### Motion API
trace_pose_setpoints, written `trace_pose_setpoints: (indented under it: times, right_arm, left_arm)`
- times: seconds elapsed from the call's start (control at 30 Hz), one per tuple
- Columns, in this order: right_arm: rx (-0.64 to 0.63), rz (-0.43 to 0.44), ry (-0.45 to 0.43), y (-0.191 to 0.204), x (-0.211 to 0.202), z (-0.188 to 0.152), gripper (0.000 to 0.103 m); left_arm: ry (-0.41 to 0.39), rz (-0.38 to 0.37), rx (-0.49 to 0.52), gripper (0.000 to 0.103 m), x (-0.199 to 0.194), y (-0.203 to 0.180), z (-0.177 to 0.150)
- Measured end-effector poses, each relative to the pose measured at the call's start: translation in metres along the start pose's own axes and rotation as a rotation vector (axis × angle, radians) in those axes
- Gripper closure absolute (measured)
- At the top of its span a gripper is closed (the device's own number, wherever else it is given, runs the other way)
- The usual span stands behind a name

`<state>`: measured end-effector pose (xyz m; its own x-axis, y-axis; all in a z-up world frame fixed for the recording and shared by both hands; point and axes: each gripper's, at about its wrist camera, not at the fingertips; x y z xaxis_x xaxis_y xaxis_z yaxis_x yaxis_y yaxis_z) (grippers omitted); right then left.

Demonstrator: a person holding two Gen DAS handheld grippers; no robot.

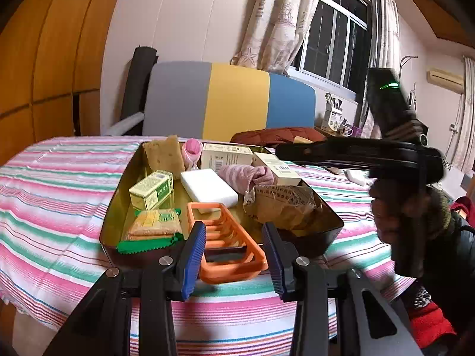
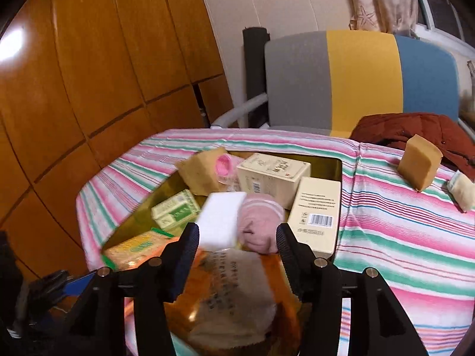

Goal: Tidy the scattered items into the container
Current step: 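Open both grippers to drop the orange rack and pink sock into the tray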

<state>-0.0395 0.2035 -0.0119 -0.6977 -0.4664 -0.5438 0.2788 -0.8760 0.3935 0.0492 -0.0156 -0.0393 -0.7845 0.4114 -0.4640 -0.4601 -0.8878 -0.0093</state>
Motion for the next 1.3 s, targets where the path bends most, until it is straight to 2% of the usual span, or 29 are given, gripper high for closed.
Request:
trace_pose_setpoints:
  times: [0.07,0.13,0.3,0.43,0.6,0.7,0.77,0.93,1.0,1.13,1.3]
  right_arm:
    - [-0.036,0.087,0.034,0.011,-0.01,-0.008,0.048]
    - [-0.084,0.11,0.054,0.02,-0.015,-0.019,0.048]
    - [-0.101,0.102,0.085,0.027,-0.013,-0.036,0.048]
    - [-0.077,0.093,0.079,0.024,-0.012,-0.037,0.046]
    - [-0.054,0.075,0.055,0.019,-0.023,-0.037,0.042]
    - [-0.04,0.062,0.038,0.014,-0.032,-0.037,0.041]
    - [-0.032,0.055,0.026,0.011,-0.037,-0.037,0.041]
    - [-0.008,0.034,0.001,0.003,-0.048,-0.038,0.04]
    - [0.003,0.029,-0.006,-0.001,-0.052,-0.04,0.04]
    - [0.019,0.013,-0.012,-0.008,-0.056,-0.043,0.039]
    - [0.044,-0.003,-0.023,-0.019,-0.063,-0.044,0.037]
  left_arm:
    - [-0.002,0.002,0.002,0.063,-0.004,0.003,-0.002]
    - [0.004,-0.002,0.005,0.063,-0.007,0.005,-0.006]
    - [0.046,-0.006,-0.014,0.063,-0.015,0.005,-0.024]
    - [0.101,-0.027,-0.03,0.063,-0.002,0.003,-0.034]
    - [0.074,-0.066,-0.038,0.063,0.007,-0.002,-0.023]
    - [0.061,-0.068,-0.034,0.063,0.008,-0.003,-0.018]
    - [0.058,-0.07,-0.026,0.058,0.011,-0.003,-0.014]
    - [0.027,-0.054,-0.01,0.059,0.012,-0.009,0.002]
    - [0.042,-0.011,0.02,0.06,0.018,-0.012,0.007]
    - [0.067,-0.021,0.006,0.058,0.032,-0.007,0.011]
    - [0.081,-0.023,0.055,0.053,0.042,-0.015,0.019]
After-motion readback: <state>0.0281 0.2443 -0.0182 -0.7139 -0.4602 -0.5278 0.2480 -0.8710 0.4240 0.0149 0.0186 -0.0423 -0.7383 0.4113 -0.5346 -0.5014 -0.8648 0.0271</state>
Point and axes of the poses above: each gripper's, at about its wrist camera, not at the fingertips, and x roughly the way its jaws point, y to its left, z to its top, and after that the axes turned 11 degrees about x, right-handed
